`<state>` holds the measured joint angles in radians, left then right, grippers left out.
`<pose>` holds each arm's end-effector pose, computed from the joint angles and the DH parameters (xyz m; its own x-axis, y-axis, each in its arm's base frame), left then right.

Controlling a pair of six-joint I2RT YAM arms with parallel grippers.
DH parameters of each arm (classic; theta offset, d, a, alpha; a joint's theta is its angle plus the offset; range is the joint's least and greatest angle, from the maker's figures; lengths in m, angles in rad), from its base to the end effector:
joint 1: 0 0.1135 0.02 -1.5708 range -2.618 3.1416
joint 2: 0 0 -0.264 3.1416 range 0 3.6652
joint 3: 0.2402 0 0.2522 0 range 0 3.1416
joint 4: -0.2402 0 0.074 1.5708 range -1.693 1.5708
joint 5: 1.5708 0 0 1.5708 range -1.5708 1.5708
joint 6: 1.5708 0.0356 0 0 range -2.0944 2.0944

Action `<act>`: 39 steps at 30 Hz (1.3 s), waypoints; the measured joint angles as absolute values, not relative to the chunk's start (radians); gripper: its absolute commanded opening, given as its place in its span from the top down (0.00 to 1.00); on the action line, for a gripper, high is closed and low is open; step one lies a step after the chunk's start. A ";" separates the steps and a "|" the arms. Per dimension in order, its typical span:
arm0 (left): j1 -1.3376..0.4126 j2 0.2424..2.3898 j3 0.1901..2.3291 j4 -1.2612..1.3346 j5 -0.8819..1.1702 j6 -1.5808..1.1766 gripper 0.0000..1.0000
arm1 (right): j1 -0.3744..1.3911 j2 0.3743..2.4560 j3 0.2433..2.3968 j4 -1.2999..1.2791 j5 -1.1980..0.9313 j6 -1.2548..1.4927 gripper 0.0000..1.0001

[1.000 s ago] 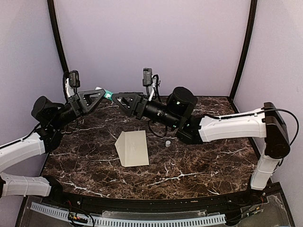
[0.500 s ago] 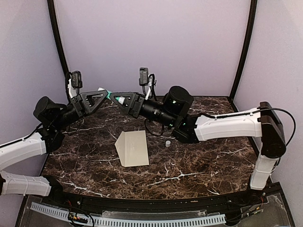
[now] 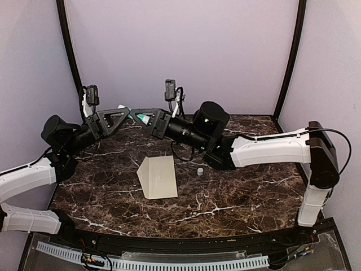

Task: Place the letter into the envelope and seal it
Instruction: Unscrew the solid glue, then paint the envelope at the center of the board.

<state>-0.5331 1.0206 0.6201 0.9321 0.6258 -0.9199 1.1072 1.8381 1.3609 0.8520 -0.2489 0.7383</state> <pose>0.1785 -0.1296 0.3504 -0.4091 -0.5073 -0.7585 0.8604 0.0625 -0.5058 0.1871 0.3938 0.3486 -0.5314 0.3959 -0.7490 -0.8272 -0.0515 0.5596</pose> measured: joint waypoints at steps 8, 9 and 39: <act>-0.533 1.021 0.620 0.933 0.622 -0.912 1.00 | 1.107 1.839 1.362 0.850 -0.258 0.743 0.71; -0.533 1.021 0.620 0.933 0.622 -0.911 1.00 | 1.107 1.840 1.362 0.849 -0.259 0.743 0.73; -0.535 0.881 0.620 0.509 0.498 -0.776 0.03 | 1.089 1.687 1.221 0.721 -0.114 0.622 0.89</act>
